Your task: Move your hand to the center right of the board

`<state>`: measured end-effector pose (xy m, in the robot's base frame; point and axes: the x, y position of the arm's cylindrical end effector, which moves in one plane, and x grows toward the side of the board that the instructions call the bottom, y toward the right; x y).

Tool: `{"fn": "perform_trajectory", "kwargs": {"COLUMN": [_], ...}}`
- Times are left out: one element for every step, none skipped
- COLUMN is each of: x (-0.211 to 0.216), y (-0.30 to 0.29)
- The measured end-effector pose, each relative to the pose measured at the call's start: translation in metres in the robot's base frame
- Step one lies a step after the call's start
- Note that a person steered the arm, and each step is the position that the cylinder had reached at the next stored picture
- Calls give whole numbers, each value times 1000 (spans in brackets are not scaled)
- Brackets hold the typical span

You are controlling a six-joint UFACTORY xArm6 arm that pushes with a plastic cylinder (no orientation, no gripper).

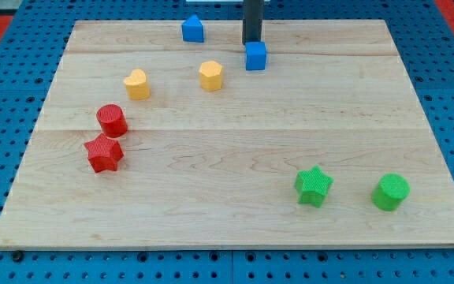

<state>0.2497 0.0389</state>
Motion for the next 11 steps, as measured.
{"fn": "perform_trajectory", "kwargs": {"x": [2,55,154,154,135,140,140,135,134,134,136], "y": [-7,10,90,94,123,131,130,134,149,139,158]}}
